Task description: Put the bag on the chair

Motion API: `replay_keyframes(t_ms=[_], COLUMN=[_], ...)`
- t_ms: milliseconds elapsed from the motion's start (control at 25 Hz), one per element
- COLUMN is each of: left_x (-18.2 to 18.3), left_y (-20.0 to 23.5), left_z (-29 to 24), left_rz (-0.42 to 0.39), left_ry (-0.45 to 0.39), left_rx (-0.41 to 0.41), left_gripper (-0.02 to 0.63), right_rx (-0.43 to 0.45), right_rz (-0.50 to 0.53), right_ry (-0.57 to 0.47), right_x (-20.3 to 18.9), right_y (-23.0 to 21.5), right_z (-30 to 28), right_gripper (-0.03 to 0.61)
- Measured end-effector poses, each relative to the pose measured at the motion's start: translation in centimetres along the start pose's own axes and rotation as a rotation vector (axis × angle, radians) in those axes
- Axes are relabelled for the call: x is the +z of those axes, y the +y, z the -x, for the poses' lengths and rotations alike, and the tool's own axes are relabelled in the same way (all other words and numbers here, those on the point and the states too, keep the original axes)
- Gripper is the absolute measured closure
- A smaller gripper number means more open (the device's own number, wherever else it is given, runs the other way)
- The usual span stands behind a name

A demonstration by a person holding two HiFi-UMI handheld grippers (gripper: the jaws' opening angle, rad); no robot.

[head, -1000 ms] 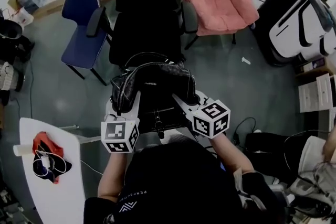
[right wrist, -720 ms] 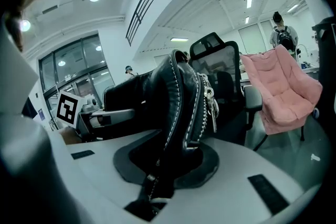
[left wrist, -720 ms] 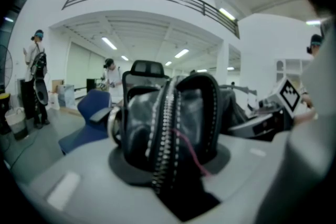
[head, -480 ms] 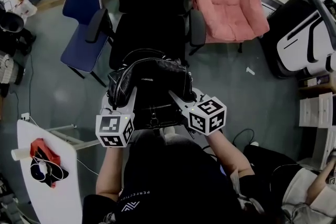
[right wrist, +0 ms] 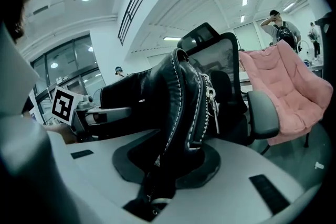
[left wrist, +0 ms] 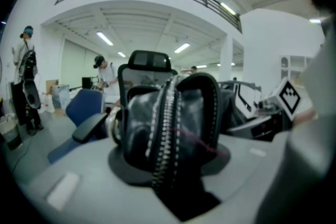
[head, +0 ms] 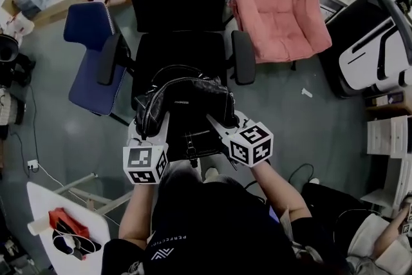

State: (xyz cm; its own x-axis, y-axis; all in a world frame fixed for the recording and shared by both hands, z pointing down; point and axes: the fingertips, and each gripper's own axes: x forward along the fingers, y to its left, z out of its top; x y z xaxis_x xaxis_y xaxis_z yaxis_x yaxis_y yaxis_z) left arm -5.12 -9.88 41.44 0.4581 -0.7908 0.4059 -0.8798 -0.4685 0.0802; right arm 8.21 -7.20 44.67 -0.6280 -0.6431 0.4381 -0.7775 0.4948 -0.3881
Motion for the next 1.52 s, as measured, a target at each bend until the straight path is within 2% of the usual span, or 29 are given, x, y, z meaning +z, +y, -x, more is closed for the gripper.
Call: replay_keyframes(t_ms=[400, 640, 880, 1200, 1520], left_x=[-1.4, -2.7, -3.2, -6.6, -9.9], left_y=[5.7, 8.9, 11.0, 13.7, 15.6], left_z=[-7.7, -11.5, -14.7, -17.9, -20.7], left_rz=[0.006, 0.033, 0.026, 0.039, 0.058], left_ry=[0.05, 0.064, 0.074, 0.138, 0.2], left_rx=[-0.028, -0.036, -0.045, -0.023, -0.035], left_gripper=[0.426, 0.426, 0.425, 0.417, 0.402], right_rx=[-0.014, -0.026, -0.032, -0.058, -0.057], right_rz=[-0.035, -0.02, -0.026, -0.061, -0.107], right_ry=[0.018, 0.037, 0.046, 0.091, 0.143], right_x=[0.4, 0.6, 0.8, -1.5, -4.0], right_y=[-4.6, -6.9, -9.0, -10.8, -12.8], right_z=[-8.6, -13.1, -16.4, -20.7, -24.0], right_gripper=[0.491, 0.488, 0.483, 0.477, 0.469])
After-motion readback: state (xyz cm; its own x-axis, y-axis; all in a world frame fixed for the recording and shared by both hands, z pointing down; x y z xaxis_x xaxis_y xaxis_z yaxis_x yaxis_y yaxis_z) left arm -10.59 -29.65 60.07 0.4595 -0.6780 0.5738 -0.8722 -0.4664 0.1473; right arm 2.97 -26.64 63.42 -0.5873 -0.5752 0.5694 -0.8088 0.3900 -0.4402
